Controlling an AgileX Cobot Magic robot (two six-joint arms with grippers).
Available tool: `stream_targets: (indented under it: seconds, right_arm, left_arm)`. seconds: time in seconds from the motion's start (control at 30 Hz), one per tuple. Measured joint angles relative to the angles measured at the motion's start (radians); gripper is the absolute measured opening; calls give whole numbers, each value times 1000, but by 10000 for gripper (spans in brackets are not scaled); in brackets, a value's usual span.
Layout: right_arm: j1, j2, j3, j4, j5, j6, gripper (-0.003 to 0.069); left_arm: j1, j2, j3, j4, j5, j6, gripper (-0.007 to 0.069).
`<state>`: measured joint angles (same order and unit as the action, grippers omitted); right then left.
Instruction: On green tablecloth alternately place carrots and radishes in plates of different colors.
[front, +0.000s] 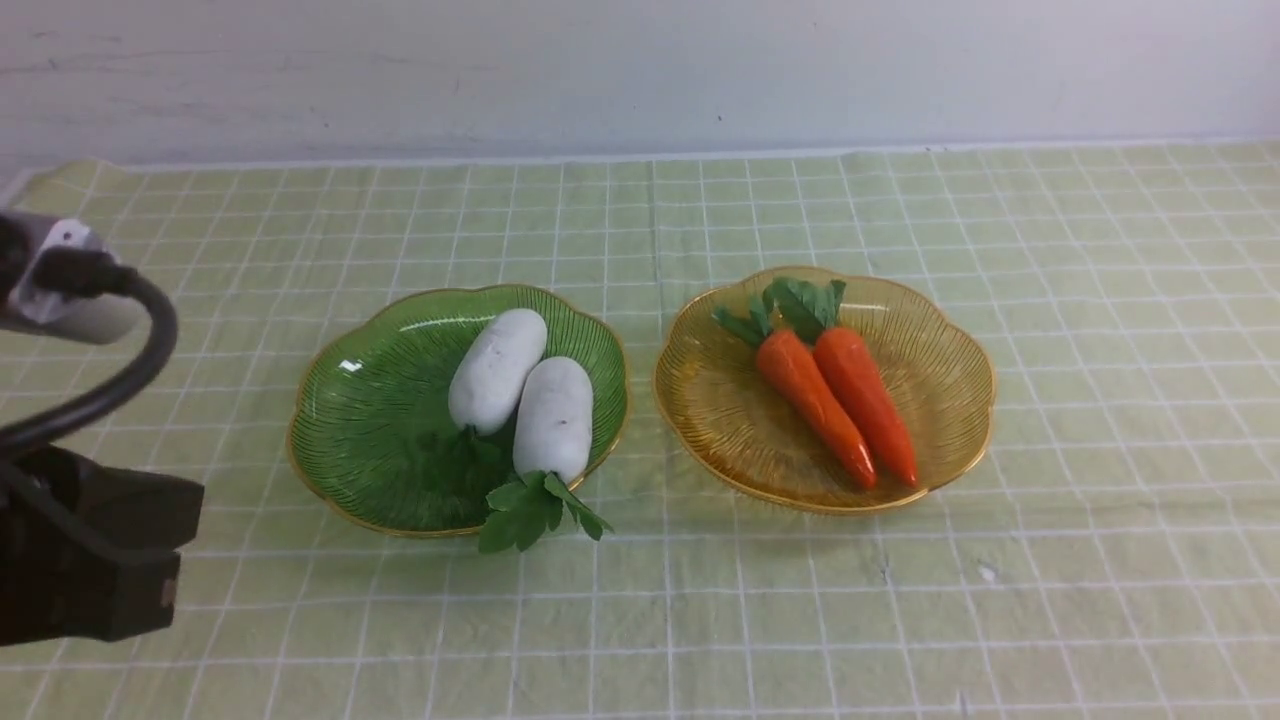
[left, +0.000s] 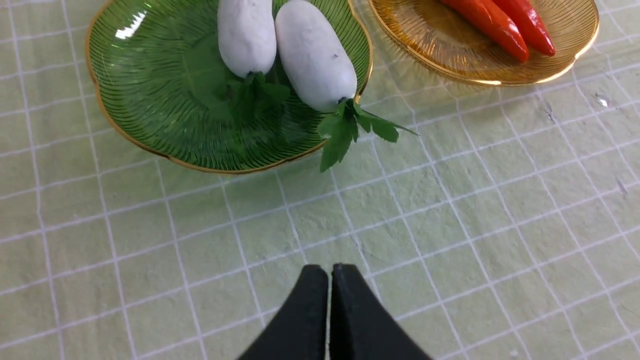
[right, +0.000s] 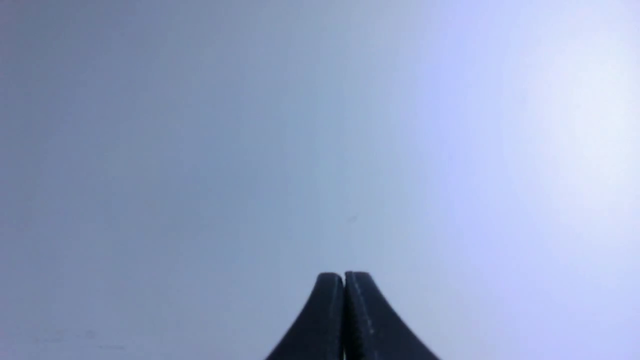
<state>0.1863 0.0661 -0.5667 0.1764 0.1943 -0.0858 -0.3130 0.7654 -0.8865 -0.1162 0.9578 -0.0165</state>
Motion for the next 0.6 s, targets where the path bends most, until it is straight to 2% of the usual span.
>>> stream_targets:
  seconds: [0.2,0.6]
  right_arm:
    - [0,-83,171,4,-28,-2,-13]
    - [0,-83,188,-1,-36,-1,-14]
  left_arm:
    - [0,-30,32,-2,-18,-2,-8]
    - [0,-369,180,29,-76,-2,-8]
